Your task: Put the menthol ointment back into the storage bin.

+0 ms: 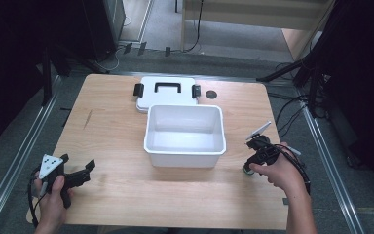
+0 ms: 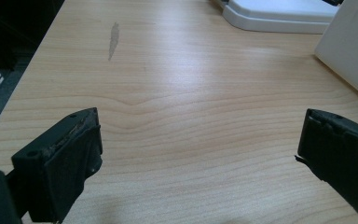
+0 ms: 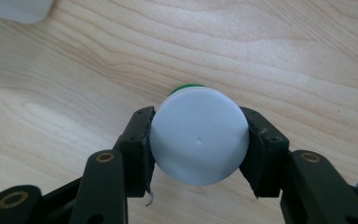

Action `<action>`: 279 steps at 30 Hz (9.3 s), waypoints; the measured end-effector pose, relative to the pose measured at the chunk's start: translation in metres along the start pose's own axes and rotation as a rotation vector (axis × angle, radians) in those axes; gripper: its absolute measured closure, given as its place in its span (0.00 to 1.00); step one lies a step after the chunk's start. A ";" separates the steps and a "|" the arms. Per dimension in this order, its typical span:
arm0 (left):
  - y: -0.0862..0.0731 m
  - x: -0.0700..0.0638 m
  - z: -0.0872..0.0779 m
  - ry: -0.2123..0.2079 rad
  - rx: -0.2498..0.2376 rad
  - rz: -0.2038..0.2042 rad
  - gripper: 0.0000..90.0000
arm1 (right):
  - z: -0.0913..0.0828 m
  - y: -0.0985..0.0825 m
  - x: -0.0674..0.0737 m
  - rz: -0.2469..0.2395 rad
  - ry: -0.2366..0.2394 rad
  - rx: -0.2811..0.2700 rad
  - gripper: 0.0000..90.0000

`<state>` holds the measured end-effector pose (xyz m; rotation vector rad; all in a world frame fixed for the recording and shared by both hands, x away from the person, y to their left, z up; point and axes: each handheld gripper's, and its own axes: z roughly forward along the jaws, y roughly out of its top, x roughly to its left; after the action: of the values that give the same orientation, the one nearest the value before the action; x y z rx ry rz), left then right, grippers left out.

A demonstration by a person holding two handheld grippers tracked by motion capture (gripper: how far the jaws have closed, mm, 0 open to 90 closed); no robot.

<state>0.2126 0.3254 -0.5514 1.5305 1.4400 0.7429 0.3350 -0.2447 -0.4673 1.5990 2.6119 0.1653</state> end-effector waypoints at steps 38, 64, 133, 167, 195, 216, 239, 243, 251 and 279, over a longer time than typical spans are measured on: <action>0.000 0.000 0.000 0.000 -0.001 0.000 0.00 | -0.086 0.059 0.014 -0.143 0.007 -0.020 0.57; 0.000 -0.001 0.000 0.001 0.000 0.002 0.00 | -0.121 0.093 0.044 -0.204 0.019 -0.044 0.57; 0.000 0.000 0.000 -0.004 0.002 -0.004 0.00 | -0.033 0.116 0.107 -0.781 0.027 -0.006 0.57; 0.000 0.000 0.000 -0.003 0.000 -0.006 0.00 | -0.004 0.122 0.120 -0.832 -0.093 0.120 0.57; 0.000 0.000 0.000 -0.003 0.002 -0.004 0.00 | -0.014 0.118 0.118 -0.850 -0.096 0.091 0.57; 0.000 0.000 0.000 -0.004 0.001 -0.005 0.00 | -0.068 0.108 0.107 -0.761 -0.055 -0.014 0.35; 0.000 0.000 0.000 -0.001 0.003 0.000 0.00 | -0.101 0.070 0.047 -0.436 0.025 -0.224 0.10; 0.000 0.000 0.000 0.000 0.003 0.000 0.00 | -0.097 0.058 0.030 -0.353 0.054 -0.275 0.11; 0.000 0.000 0.000 0.001 0.006 0.001 0.00 | -0.088 0.036 0.005 -0.262 0.056 -0.362 0.10; 0.000 -0.001 0.000 0.005 0.003 0.001 0.00 | -0.009 -0.032 -0.021 -0.026 0.066 -0.651 0.03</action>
<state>0.2125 0.3246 -0.5513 1.5328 1.4443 0.7460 0.3151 -0.2779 -0.4621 1.3289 2.2565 0.9612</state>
